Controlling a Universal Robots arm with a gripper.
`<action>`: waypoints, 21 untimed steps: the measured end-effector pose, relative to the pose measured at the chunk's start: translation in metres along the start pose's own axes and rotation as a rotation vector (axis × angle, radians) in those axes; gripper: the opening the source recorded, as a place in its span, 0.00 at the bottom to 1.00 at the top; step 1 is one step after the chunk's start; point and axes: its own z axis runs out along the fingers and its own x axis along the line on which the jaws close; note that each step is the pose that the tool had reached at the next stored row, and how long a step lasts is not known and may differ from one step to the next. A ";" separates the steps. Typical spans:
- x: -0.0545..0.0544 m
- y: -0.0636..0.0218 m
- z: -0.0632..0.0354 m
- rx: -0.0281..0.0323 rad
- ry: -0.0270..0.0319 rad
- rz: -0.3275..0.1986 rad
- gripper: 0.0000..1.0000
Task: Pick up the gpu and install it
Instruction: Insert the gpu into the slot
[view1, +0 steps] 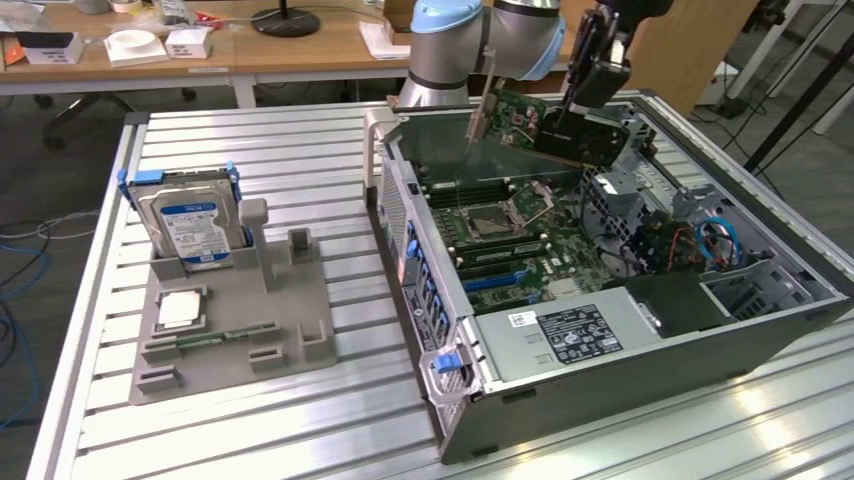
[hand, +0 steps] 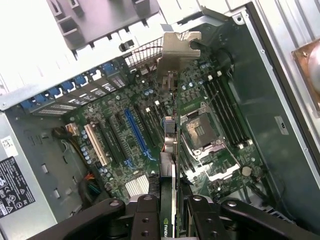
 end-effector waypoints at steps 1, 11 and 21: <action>0.000 0.0000 0.0000 -0.0002 0.0004 -0.006 0.26; 0.000 -0.0001 0.0000 -0.0014 0.0042 -0.068 0.26; 0.000 -0.0002 0.0000 -0.0025 0.0077 -0.125 0.26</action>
